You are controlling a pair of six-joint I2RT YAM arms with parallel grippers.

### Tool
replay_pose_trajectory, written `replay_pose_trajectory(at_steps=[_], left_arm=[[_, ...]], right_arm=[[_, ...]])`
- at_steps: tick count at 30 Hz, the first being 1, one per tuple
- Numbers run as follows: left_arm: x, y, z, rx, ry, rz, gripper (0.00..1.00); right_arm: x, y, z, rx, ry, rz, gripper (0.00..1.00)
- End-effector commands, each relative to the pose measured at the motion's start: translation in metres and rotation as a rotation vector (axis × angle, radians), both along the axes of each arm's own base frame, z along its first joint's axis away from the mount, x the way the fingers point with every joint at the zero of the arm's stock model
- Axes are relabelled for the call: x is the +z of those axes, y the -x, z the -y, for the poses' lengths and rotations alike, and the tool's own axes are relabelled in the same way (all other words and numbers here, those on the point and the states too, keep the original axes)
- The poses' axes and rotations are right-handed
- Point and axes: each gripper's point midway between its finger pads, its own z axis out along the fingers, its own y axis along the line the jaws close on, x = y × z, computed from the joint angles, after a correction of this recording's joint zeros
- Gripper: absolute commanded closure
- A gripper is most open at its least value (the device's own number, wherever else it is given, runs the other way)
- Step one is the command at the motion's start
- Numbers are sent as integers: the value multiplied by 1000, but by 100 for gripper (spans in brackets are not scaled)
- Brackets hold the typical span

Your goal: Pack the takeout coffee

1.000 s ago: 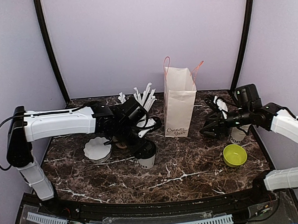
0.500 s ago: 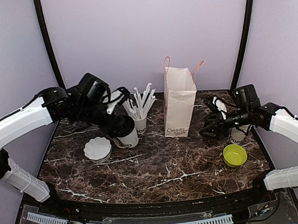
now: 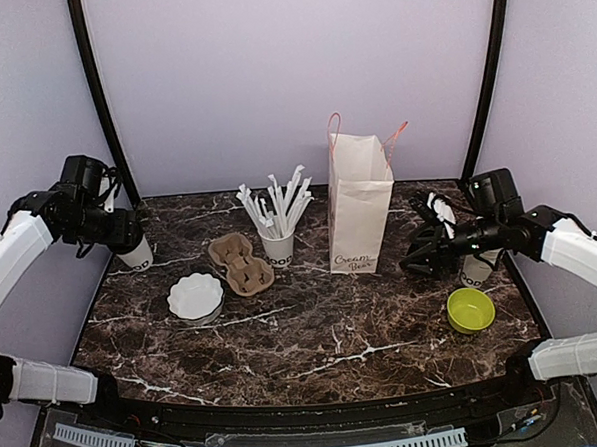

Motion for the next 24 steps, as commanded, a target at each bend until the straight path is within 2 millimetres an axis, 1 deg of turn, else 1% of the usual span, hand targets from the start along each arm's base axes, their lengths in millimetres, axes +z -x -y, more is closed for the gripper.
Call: replay_pose_trajectory(at_steps=[1, 2, 4, 7, 8, 13, 17, 21, 24], left_arm=[[-31, -24, -23, 44, 28, -24, 25], [-40, -29, -32, 73, 16, -38, 26], [-50, -36, -40, 99, 9, -56, 26], [-58, -43, -42, 111, 14, -70, 25], [-63, -46, -43, 110, 9, -83, 25], [-83, -48, -47, 119, -15, -135, 23], [-98, -46, -48, 129, -23, -169, 18], [-105, -43, -48, 128, -20, -185, 13], [-104, -43, -48, 131, -18, -181, 10]], right_arm=[[9, 0, -1, 12, -15, 52, 24], [9, 1, -1, 13, -15, 51, 24], [7, 3, -2, 19, -11, 47, 24], [3, 5, -4, 28, 3, 49, 24], [1, 5, -5, 30, 10, 52, 24], [-4, 5, -11, 43, 35, 55, 24], [-7, 8, -13, 56, 43, 49, 24], [-8, 7, -13, 56, 45, 48, 24], [-8, 7, -14, 56, 46, 45, 24]])
